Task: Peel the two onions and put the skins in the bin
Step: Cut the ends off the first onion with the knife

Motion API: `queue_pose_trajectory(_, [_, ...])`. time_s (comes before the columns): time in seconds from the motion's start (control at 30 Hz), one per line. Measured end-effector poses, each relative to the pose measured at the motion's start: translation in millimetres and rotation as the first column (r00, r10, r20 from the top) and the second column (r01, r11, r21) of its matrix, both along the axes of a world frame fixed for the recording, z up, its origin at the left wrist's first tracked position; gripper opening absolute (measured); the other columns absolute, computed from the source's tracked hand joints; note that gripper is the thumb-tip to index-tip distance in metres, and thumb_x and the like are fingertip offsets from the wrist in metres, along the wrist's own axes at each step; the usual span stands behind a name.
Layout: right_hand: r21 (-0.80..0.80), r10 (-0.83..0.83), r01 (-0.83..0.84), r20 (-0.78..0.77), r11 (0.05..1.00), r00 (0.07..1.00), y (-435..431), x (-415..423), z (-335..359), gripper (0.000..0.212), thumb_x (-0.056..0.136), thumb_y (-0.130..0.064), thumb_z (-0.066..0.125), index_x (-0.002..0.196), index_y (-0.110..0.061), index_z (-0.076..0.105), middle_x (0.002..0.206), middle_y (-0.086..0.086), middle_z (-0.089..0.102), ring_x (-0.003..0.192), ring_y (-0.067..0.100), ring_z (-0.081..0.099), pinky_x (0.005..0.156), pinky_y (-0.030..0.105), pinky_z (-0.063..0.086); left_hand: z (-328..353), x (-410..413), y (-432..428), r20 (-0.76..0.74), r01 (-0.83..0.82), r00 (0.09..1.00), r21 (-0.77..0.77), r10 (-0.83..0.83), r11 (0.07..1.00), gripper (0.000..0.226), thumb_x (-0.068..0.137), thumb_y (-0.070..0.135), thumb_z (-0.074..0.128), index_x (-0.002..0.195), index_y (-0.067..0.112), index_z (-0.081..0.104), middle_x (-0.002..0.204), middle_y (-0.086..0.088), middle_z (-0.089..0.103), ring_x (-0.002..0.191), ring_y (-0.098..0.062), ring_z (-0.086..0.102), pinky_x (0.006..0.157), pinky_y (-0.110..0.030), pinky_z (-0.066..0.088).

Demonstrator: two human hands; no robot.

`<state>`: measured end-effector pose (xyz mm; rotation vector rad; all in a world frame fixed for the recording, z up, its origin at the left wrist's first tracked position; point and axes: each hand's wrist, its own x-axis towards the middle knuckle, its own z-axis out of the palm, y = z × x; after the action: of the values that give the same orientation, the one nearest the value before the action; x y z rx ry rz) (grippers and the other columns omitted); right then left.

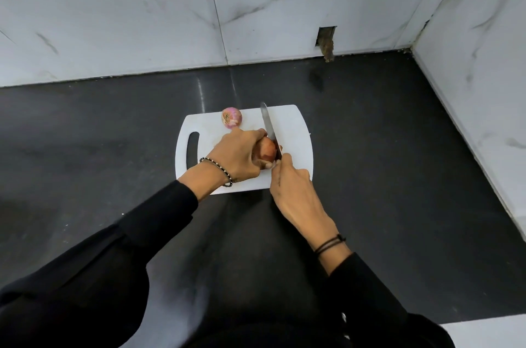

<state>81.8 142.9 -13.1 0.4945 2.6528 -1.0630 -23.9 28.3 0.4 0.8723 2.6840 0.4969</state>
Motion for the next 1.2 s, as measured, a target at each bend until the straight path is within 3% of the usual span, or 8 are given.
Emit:
queue_pose_trajectory(0.23, [-0.079, -0.016, 0.021, 0.068, 0.997, 0.998, -3, 49, 4, 0.027, 0.111, -0.035, 0.023, 0.118, -0.016, 0.04, 0.091, 0.009, 0.057, 0.078, 0.02, 0.059, 0.071, 0.044, 0.056, 0, -4, 0, 0.019, 0.06, 0.998, -0.007, -0.06, 0.998, 0.066, 0.084, 0.033, 0.075, 0.14, 0.013, 0.047, 0.12, -0.01, 0.065, 0.105, -0.029, 0.061, 0.087, -0.026, 0.044])
queue_pose_trajectory(0.33, [-0.079, -0.015, 0.023, 0.101, 0.997, 0.995, 0, 43, 5, 0.027, 0.111, -0.035, 0.023, 0.12, -0.016, 0.04, 0.094, 0.006, 0.054, 0.071, 0.015, 0.053, 0.066, 0.037, 0.051, 2, -5, 1, 0.033, 0.071, 0.997, -0.011, -0.071, 0.997, 0.067, 0.085, 0.033, 0.075, 0.141, 0.012, 0.046, 0.124, -0.01, 0.064, 0.108, -0.029, 0.06, 0.09, -0.029, 0.045])
queue_pose_trajectory(0.5, [-0.048, 0.023, -0.018, 0.126, 0.999, 0.992, 3, 25, 3, 0.011, 0.111, -0.027, 0.03, 0.108, -0.018, 0.036, 0.102, 0.003, 0.048, 0.08, 0.012, 0.051, 0.073, 0.033, 0.051, 0, -6, 5, 0.029, 0.06, 0.998, -0.02, -0.06, 0.998, 0.071, 0.086, 0.035, 0.073, 0.145, 0.01, 0.043, 0.127, -0.012, 0.062, 0.112, -0.03, 0.059, 0.095, -0.029, 0.045])
queue_pose_trajectory(0.57, [-0.011, 0.038, -0.037, 0.122, 0.999, 0.992, 0, 20, 0, 0.01, 0.11, -0.026, 0.034, 0.113, -0.017, 0.037, 0.103, 0.003, 0.048, 0.079, 0.009, 0.049, 0.068, 0.028, 0.047, -3, -7, 2, 0.047, 0.037, 0.998, -0.007, -0.037, 0.999, 0.071, 0.085, 0.036, 0.074, 0.144, 0.011, 0.043, 0.126, -0.011, 0.063, 0.111, -0.029, 0.059, 0.096, -0.032, 0.047])
queue_pose_trajectory(0.63, [0.023, 0.038, -0.041, 0.121, 0.999, 0.992, -4, 19, -2, 0.015, 0.11, -0.025, 0.035, 0.121, -0.015, 0.039, 0.101, 0.002, 0.048, 0.078, 0.009, 0.048, 0.062, 0.024, 0.04, -6, -6, -3, 0.051, 0.024, 0.998, 0.027, -0.026, 0.999, 0.068, 0.083, 0.037, 0.075, 0.141, 0.014, 0.047, 0.122, -0.009, 0.065, 0.107, -0.029, 0.06, 0.095, -0.035, 0.05])
queue_pose_trajectory(0.73, [0.101, 0.016, -0.027, 0.111, 0.994, 0.994, -10, 21, -4, 0.017, 0.11, -0.025, 0.037, 0.124, -0.016, 0.038, 0.092, 0.0, 0.046, 0.083, 0.015, 0.053, 0.067, 0.031, 0.042, -12, -1, -13, 0.069, -0.013, 0.998, 0.139, 0.004, 0.99, 0.062, 0.082, 0.037, 0.077, 0.135, 0.017, 0.051, 0.117, -0.005, 0.066, 0.104, -0.026, 0.062, 0.093, -0.035, 0.052])
queue_pose_trajectory(0.93, [0.17, 0.03, -0.047, 0.102, 0.984, 0.994, -14, 23, -7, 0.018, 0.11, -0.026, 0.035, 0.125, -0.017, 0.036, 0.097, 0.004, 0.049, 0.078, 0.018, 0.049, 0.061, 0.031, 0.037, -17, 13, -28, 0.117, -0.069, 0.993, 0.301, 0.035, 0.951, 0.06, 0.08, 0.033, 0.079, 0.13, 0.022, 0.048, 0.121, 0.001, 0.062, 0.106, -0.017, 0.06, 0.094, -0.025, 0.05])
queue_pose_trajectory(1.2, [0.074, 0.006, -0.012, 0.087, 0.997, 0.996, -13, 26, -3, 0.016, 0.11, -0.029, 0.032, 0.121, -0.018, 0.039, 0.104, 0.005, 0.05, 0.094, 0.021, 0.059, 0.078, 0.038, 0.054, -15, 14, -41, 0.176, -0.155, 0.98, 0.353, 0.096, 0.923, 0.061, 0.071, 0.035, 0.086, 0.121, 0.023, 0.052, 0.118, 0.006, 0.062, 0.108, -0.012, 0.06, 0.086, -0.009, 0.046])
